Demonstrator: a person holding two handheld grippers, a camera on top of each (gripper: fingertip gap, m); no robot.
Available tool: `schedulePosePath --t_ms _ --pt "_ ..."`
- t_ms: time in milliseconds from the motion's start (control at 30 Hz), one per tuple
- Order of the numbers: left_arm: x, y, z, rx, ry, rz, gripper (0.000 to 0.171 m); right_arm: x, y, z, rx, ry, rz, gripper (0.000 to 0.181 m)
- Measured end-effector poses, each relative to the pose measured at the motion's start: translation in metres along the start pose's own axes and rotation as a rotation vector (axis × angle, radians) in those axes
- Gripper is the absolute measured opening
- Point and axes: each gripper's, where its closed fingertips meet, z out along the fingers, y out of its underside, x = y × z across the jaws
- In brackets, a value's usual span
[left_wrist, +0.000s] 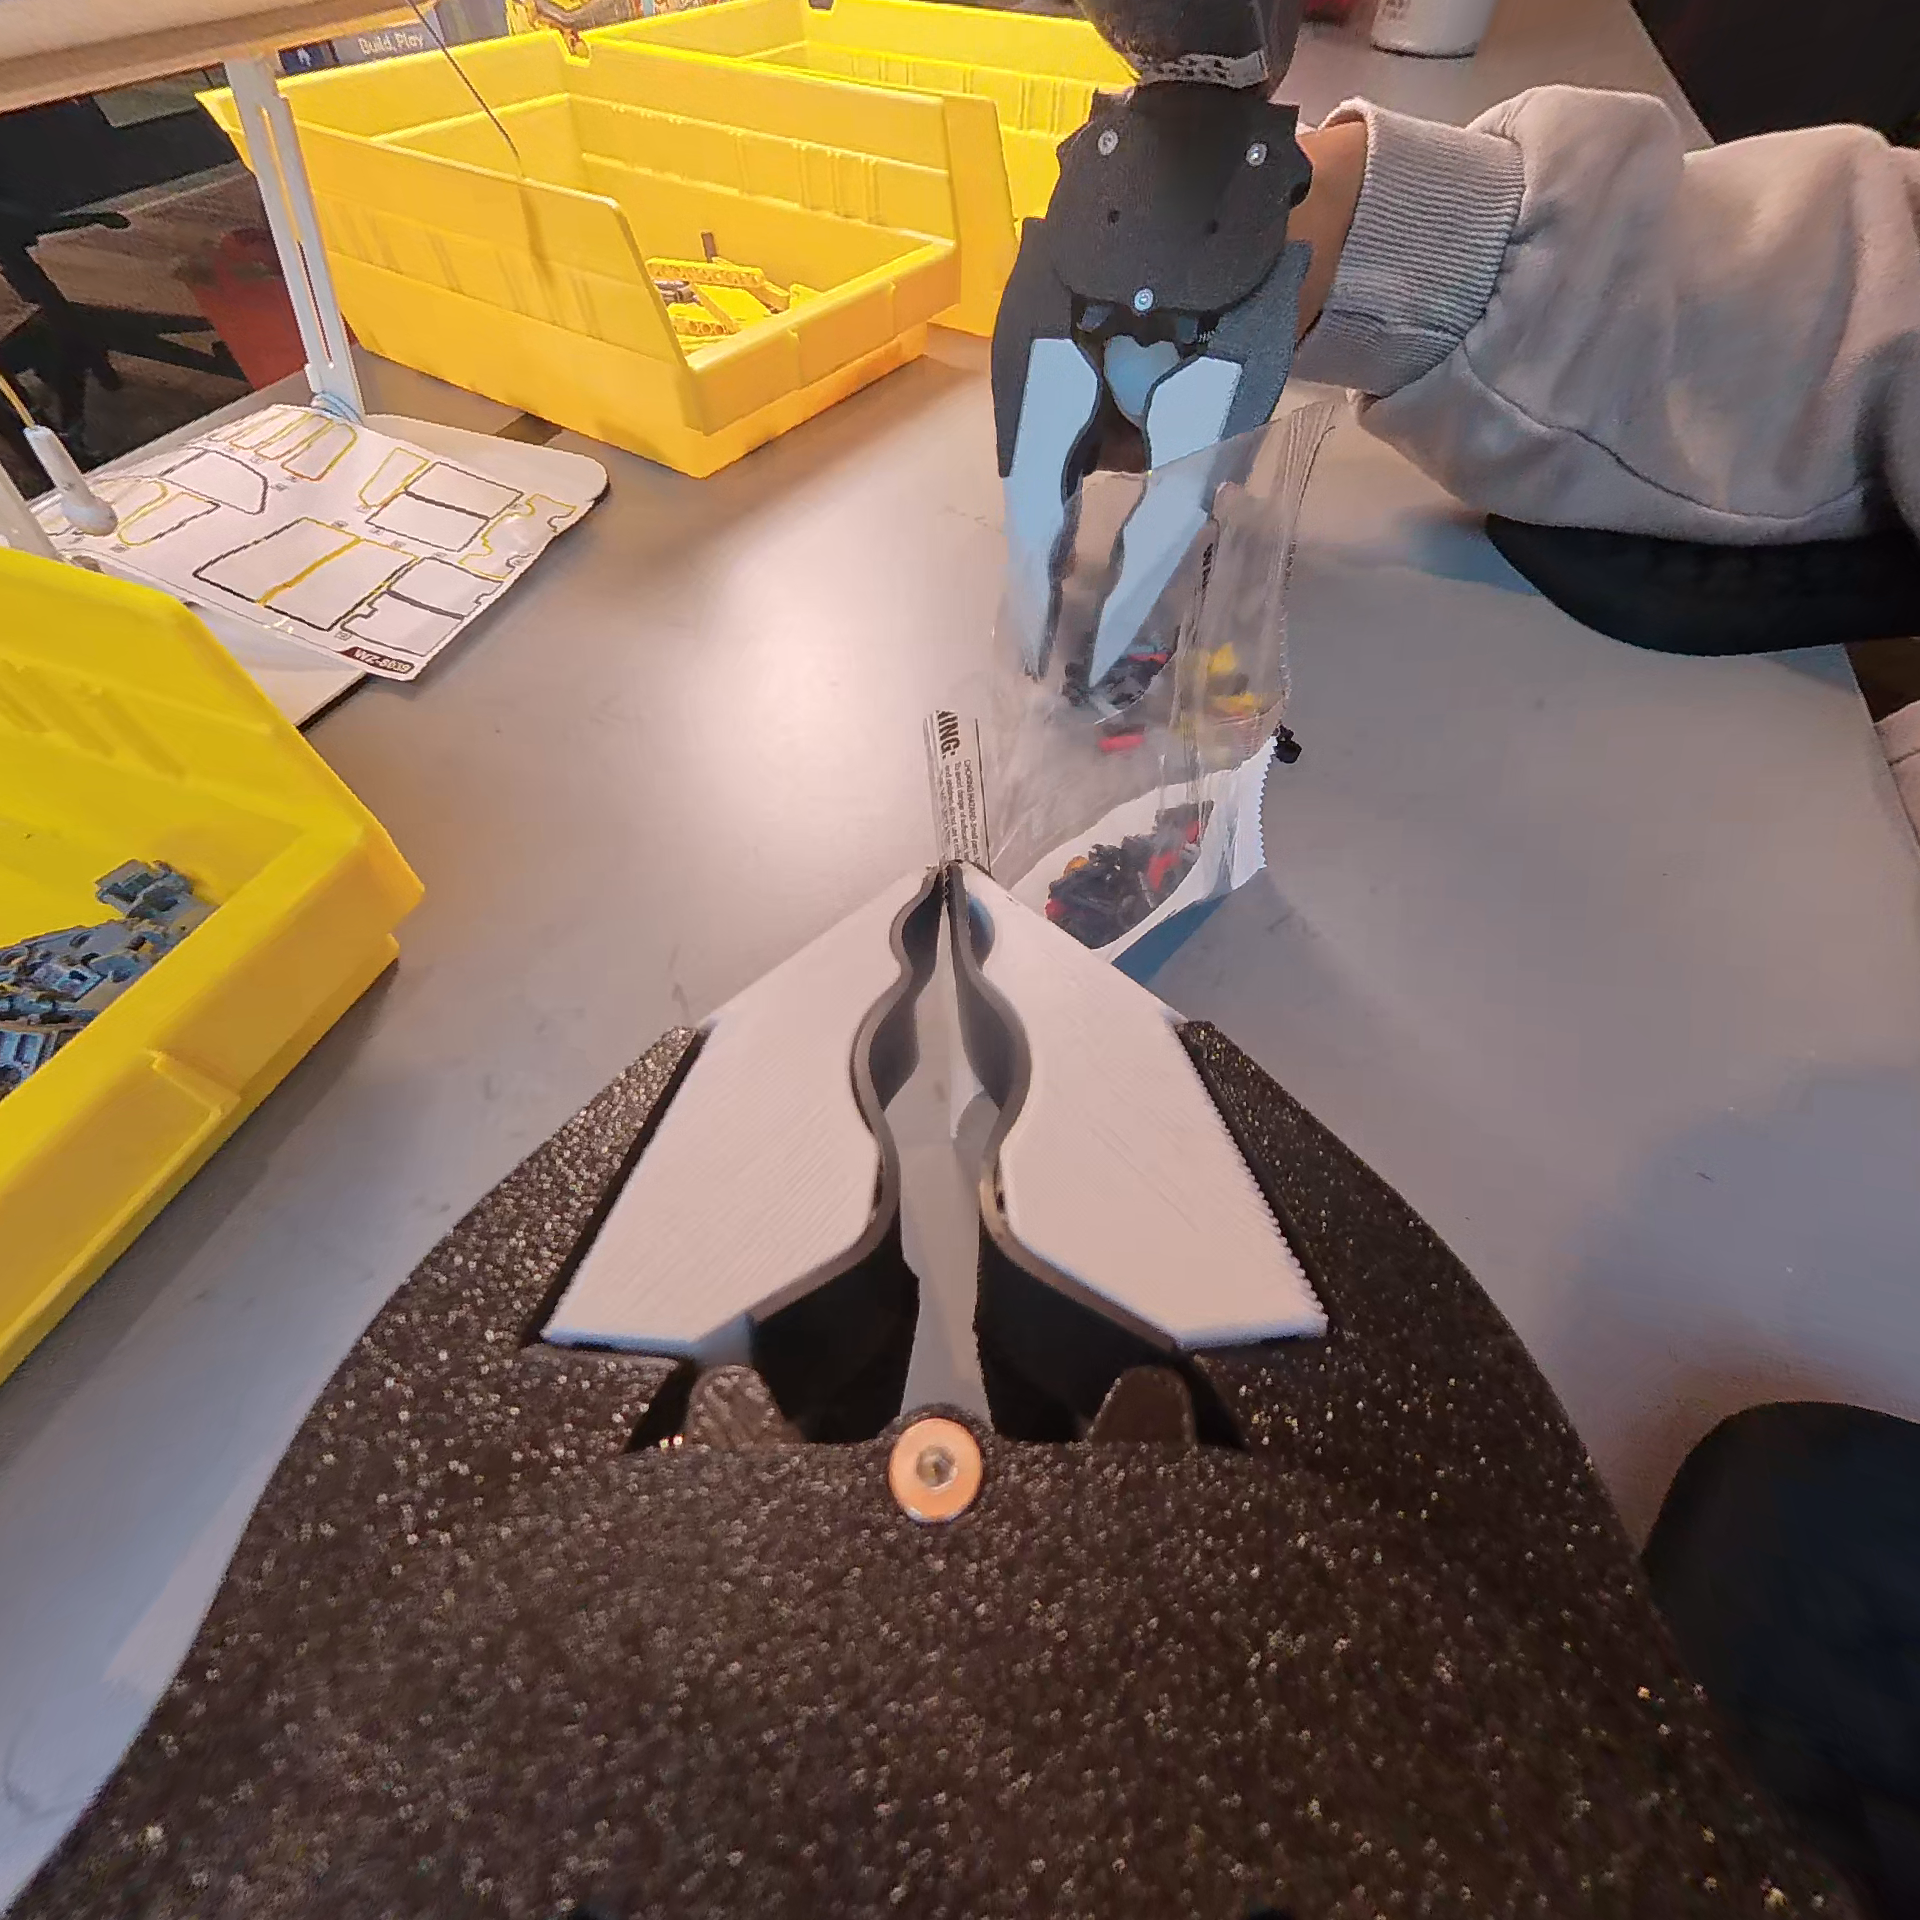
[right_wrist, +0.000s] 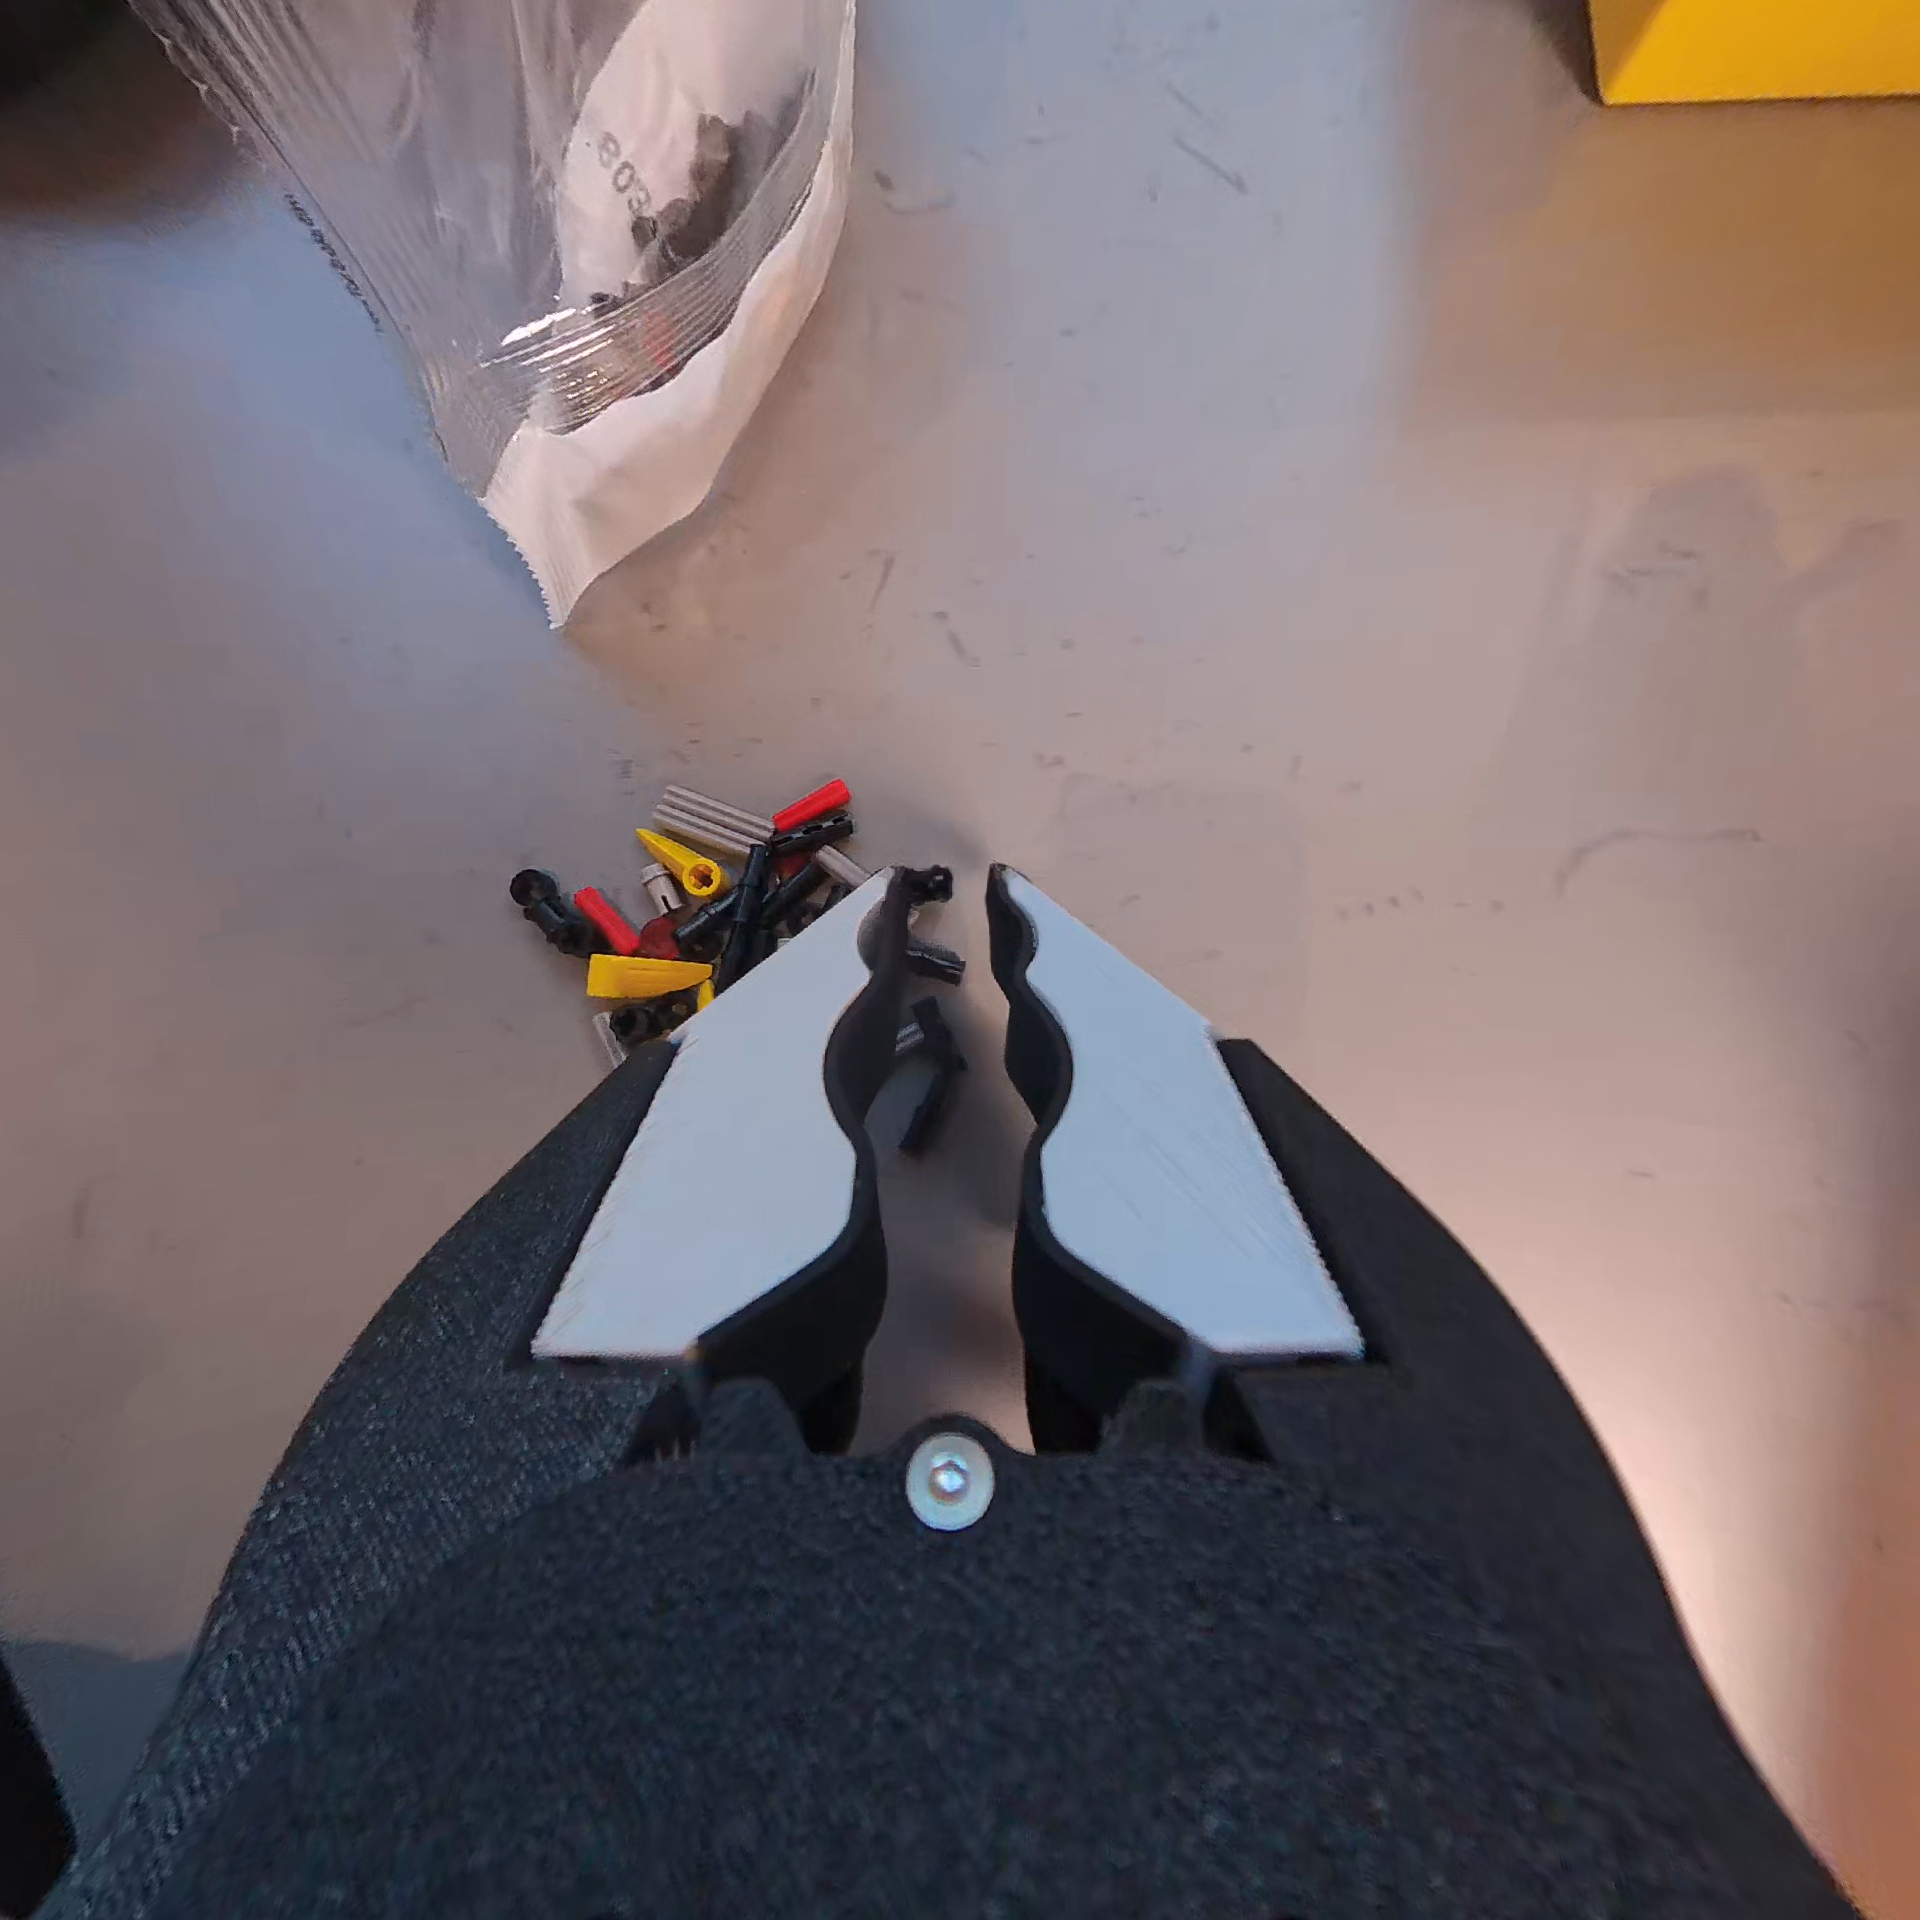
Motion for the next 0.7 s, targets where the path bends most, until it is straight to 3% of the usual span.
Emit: schedulePosePath --t_ms 333,400,567,700 --pt "0.0 0.0 0.0 0.001 -0.003 0.0 0.0 0.003 -0.007 -0.002 0.042 0.027 -0.017 0.006" --pt "0.0 0.0 0.0 0.001 -0.003 0.001 0.0 0.006 -0.037 -0.018 0.175 0.072 -0.039 0.006" --pt "0.0 -0.001 0.001 0.002 -0.001 0.003 0.0 -0.014 -0.144 -0.067 0.596 0.16 -0.096 0.006" --pt "0.0 -0.001 0.001 0.001 -0.003 0.003 0.0 -0.022 -0.157 -0.034 0.568 0.169 -0.101 0.007"
